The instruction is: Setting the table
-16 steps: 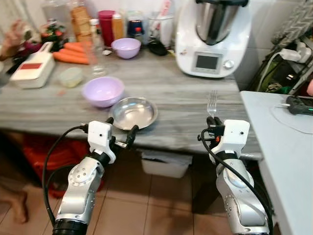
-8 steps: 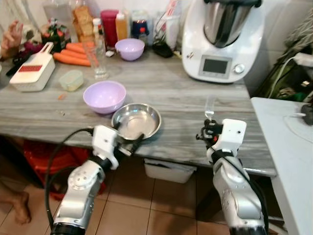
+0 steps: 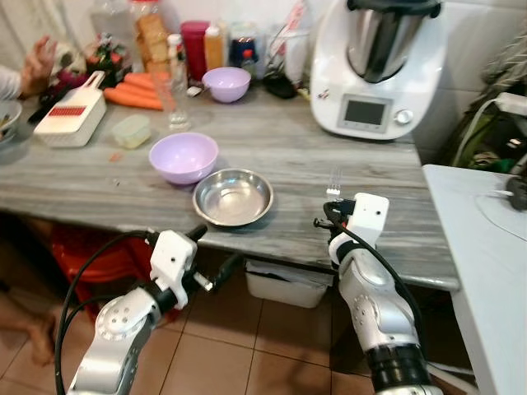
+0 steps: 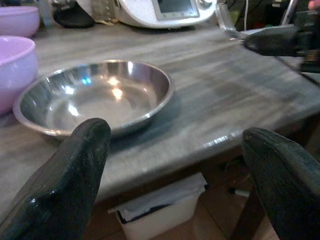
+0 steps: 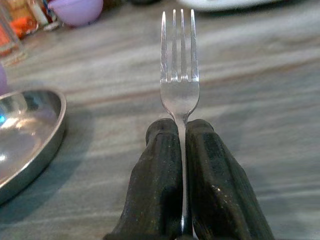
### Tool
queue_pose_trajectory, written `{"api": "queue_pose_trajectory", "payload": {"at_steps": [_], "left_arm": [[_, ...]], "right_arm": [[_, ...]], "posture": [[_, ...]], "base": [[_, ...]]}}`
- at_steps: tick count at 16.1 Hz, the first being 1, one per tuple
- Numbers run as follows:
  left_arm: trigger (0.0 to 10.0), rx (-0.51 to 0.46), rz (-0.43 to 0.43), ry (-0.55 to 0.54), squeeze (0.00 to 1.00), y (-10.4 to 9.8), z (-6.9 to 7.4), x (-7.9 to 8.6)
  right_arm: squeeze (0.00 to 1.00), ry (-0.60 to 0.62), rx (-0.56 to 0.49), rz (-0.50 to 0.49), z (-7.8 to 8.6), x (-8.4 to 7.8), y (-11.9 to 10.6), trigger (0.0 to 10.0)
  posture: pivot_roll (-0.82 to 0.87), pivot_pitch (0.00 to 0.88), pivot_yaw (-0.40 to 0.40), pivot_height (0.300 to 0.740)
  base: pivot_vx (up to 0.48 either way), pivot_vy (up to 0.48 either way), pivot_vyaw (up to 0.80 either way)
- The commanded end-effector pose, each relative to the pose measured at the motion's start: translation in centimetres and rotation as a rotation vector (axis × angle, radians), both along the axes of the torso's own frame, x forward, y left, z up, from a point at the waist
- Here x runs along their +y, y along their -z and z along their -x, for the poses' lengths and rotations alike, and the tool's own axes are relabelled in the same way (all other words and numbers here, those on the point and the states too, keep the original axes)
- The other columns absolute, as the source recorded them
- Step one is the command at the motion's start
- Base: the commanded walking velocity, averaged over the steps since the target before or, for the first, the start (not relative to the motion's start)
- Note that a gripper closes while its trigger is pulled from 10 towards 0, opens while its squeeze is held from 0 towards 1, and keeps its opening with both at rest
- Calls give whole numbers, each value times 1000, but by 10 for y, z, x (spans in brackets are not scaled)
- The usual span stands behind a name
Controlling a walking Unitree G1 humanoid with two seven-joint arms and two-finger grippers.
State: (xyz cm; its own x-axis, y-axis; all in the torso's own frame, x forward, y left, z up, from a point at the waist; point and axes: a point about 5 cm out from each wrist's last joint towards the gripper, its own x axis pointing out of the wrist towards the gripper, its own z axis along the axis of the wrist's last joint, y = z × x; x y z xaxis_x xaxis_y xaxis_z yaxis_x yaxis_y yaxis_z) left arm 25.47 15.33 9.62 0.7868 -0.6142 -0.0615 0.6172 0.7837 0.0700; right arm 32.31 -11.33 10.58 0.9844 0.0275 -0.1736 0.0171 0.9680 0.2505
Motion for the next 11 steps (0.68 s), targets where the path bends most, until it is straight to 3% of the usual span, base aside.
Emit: {"api": "queue_pose_trajectory", "payload": {"at_steps": [1, 6, 11], "left_arm": [[10000, -17, -8, 23, 0, -6, 2, -2], [10000, -6, -22, 54, 0, -6, 14, -3], [10000, -1, -33, 67, 0, -7, 16, -5]], "right_arm": [[0, -6, -3, -19, -6, 5, -3, 10000], [0, -5, 33, -82, -27, 19, -7, 10000], [0, -15, 77, -146, -41, 36, -9, 10000]], "posture": [[68, 88, -29, 740], [92, 107, -30, 740], [97, 114, -32, 740]], "base": [[0, 0, 0], [0, 0, 0], [0, 0, 0]]}}
